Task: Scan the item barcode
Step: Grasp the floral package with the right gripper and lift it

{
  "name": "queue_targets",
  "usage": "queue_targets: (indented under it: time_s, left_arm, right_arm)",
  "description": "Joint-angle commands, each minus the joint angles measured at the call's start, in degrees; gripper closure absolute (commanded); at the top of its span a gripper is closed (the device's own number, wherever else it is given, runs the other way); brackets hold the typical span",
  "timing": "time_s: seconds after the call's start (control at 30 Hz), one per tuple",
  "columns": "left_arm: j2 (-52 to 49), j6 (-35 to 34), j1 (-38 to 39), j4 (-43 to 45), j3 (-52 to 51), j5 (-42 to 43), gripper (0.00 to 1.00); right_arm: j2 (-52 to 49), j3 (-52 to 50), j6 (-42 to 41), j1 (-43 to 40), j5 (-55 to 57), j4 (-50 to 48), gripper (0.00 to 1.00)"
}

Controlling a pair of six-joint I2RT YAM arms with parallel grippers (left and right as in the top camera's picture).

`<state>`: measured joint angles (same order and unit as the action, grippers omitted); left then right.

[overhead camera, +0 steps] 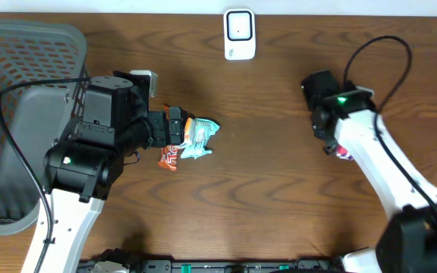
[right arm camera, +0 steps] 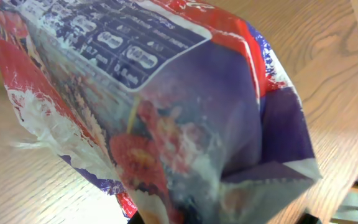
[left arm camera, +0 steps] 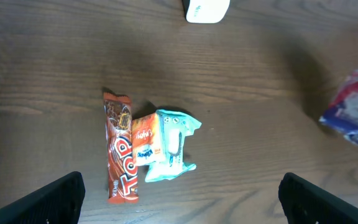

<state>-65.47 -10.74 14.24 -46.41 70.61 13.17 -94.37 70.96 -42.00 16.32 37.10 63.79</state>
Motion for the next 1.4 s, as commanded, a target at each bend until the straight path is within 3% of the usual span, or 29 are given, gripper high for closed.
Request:
queue_targets:
  time_s: [0.0, 0.17, 0.23, 0.33, 0.53, 0.77, 0.87, 1.1, 1.37]
  left_arm:
    - [0.0, -0.5, -0.2, -0.04, 0.98, -0.57, 0.01]
    - [0.0, -0.5, -0.2, -0.07, 0.98, -0.57, 0.01]
    - [0.0, -0.5, -0.2, -0.07, 0.98, -0.57, 0.01]
    - [0.0, -0.5, -0.2, -0.04, 0.98, -0.57, 0.01]
    - [0.0, -0.5, -0.2, -0.07, 0.98, -0.59, 0.01]
    - [0.0, -0.5, -0.2, -0.07, 0.98, -0.57, 0.01]
    - [0.0, -0.5, -0.2, -0.07, 0.98, -0.57, 0.01]
    - [0.0, -0.5, -0.2, -0.07, 0.98, -0.57, 0.01]
    - [0.0, -0.5, -0.2, -0.07, 0.98, -0.57, 0.01]
  right_arm:
    - [-4.26, -0.59, -2.56, 3.28, 3.69, -0.07, 0.98]
    - [-9.18, -0.57, -0.79, 10.4, -3.08, -2.23, 0.85]
    - [-9.14, -0.31, 1.6, 13.09, -7.21, -4.15, 0.74]
    - [-9.05, 2.47, 4.44, 16.96, -11.52, -4.94, 0.49]
    - [-9.05, 14.47, 10.21, 20.13, -17.27, -1.62, 0.15]
    - [-9.05, 26.4, 18.21, 14.67, -20.04, 4.17, 0.09]
    - [-9.05, 26.84, 21.42, 10.25, -22.56, 4.79, 0.09]
    - [-10.34, 26.67, 30.99, -0.09, -42.84, 9.49, 0.11]
    - [-10.34, 26.67, 31.89, -3.26, -43.5, 14.93, 0.09]
